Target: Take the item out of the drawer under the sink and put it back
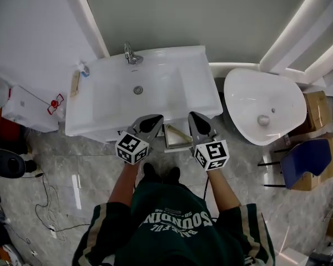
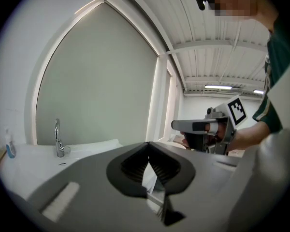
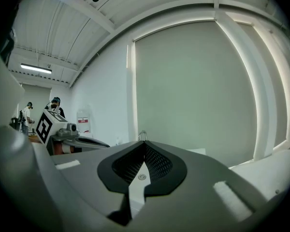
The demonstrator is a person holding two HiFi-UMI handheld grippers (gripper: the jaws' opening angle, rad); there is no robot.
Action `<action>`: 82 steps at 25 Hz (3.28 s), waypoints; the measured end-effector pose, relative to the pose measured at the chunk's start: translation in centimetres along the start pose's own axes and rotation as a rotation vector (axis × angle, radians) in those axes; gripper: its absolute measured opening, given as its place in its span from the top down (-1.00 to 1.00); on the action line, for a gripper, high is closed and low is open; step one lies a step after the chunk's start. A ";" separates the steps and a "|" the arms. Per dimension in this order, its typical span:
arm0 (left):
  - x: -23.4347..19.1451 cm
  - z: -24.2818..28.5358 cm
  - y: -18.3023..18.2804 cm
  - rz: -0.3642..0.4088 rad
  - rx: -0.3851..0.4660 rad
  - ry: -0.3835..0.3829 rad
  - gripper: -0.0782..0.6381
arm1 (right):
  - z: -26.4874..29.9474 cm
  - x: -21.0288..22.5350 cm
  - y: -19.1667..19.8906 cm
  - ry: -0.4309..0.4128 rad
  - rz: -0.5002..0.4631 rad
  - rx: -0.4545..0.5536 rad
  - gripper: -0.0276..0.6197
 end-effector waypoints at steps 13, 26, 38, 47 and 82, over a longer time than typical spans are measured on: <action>-1.1 0.4 0.1 0.011 -0.014 -0.007 0.64 | 2.0 0.2 0.9 -0.036 0.016 -0.009 0.92; -1.8 1.3 2.0 -0.022 -0.060 0.015 0.64 | 2.6 1.1 2.3 -0.042 0.020 -0.057 0.92; -1.4 4.2 9.8 -0.121 -0.186 0.076 0.64 | 2.2 3.6 10.7 -0.014 0.089 -0.206 0.88; -0.8 4.5 13.4 -0.175 -0.243 0.080 0.64 | 2.2 5.1 16.9 -0.026 0.067 -0.378 0.63; -3.8 -1.1 26.3 -0.308 -0.330 -0.130 0.64 | 13.4 9.3 50.5 -0.312 -0.346 -1.134 0.38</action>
Point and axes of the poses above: the fingertips, and each gripper's own axes: z forward along the fingers, x to its right, y out of its underside, the point moved 7 cm from there along -z, backward along the fingers, and after that the axes turned 4 degrees about z, right-handed, at the moved point
